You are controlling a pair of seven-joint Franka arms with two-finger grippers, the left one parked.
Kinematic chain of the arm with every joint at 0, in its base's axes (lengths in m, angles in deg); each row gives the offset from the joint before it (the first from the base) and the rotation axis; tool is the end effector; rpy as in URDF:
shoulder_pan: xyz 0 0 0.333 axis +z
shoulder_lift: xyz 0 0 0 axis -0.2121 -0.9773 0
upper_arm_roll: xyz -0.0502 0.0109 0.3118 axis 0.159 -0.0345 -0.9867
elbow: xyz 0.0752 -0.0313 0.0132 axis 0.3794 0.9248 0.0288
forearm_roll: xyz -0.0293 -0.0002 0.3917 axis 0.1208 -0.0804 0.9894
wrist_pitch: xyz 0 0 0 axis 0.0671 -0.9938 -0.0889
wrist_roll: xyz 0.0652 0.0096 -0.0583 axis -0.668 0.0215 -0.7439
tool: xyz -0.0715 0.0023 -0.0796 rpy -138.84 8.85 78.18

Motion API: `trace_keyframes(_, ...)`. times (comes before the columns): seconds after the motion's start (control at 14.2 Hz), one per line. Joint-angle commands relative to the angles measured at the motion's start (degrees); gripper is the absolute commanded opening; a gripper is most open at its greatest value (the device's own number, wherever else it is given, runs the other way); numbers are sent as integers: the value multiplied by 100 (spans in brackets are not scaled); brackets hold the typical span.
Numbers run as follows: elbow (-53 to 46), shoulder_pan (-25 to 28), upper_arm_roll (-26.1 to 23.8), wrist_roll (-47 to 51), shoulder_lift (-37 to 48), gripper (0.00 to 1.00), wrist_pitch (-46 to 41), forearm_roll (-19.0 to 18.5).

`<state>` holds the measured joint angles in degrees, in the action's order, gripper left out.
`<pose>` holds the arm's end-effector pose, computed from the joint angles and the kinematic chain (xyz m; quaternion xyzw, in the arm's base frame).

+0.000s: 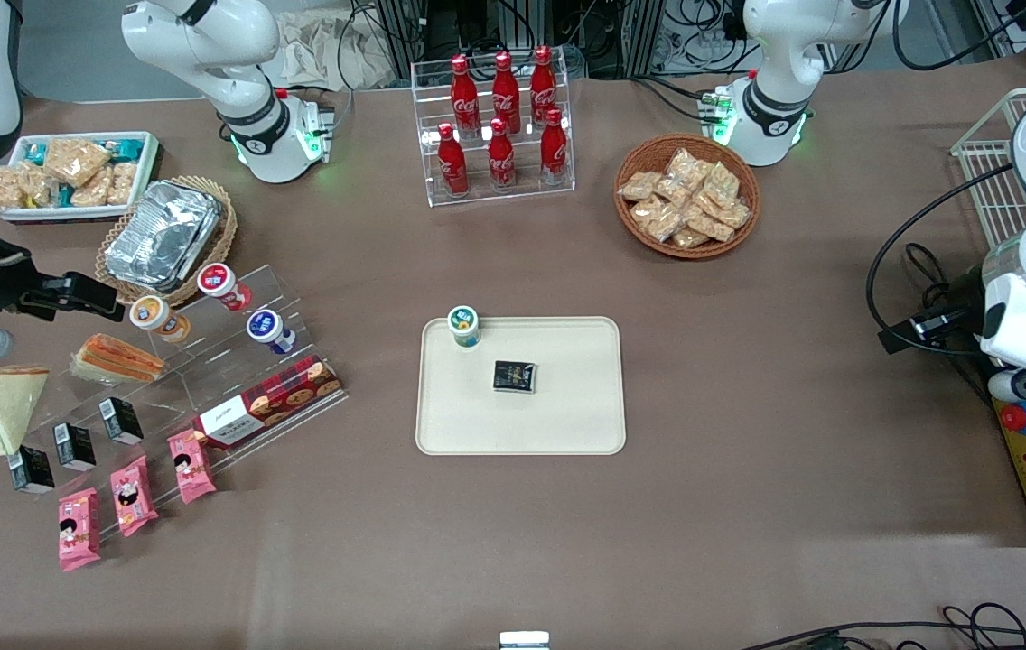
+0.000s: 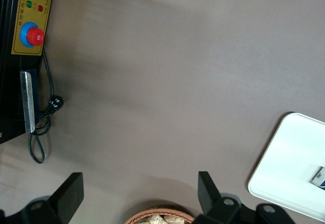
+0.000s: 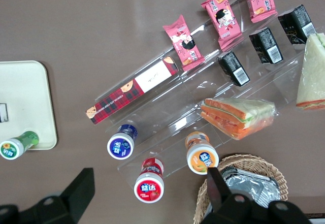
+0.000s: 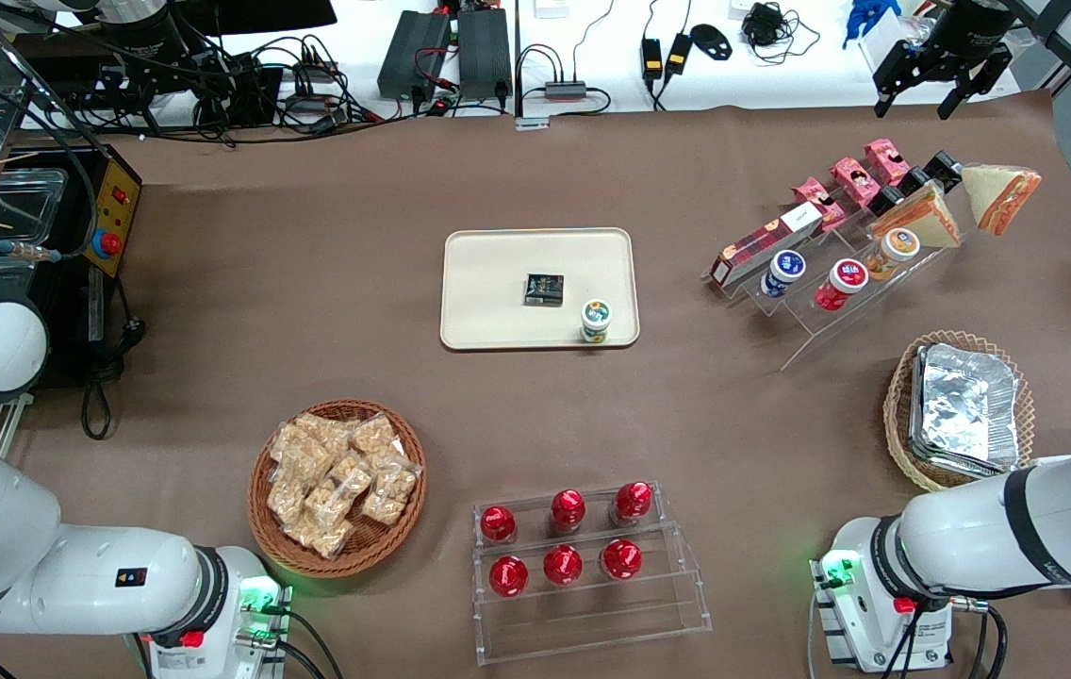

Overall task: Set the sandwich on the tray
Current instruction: 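Move the right gripper toward the wrapped triangular sandwich in the rack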

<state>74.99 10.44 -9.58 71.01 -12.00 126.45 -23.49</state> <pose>0.5675 -0.0187 0.5811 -0.9984 0.0396 0.0317 0.0248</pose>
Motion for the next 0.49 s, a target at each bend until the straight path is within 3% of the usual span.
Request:
trace_keyframes(0.0,-116,-4,9,42,-53,99,47,-83)
trace_keyframes(0.42,-116,-21,44,-20,-141,99,82,-74)
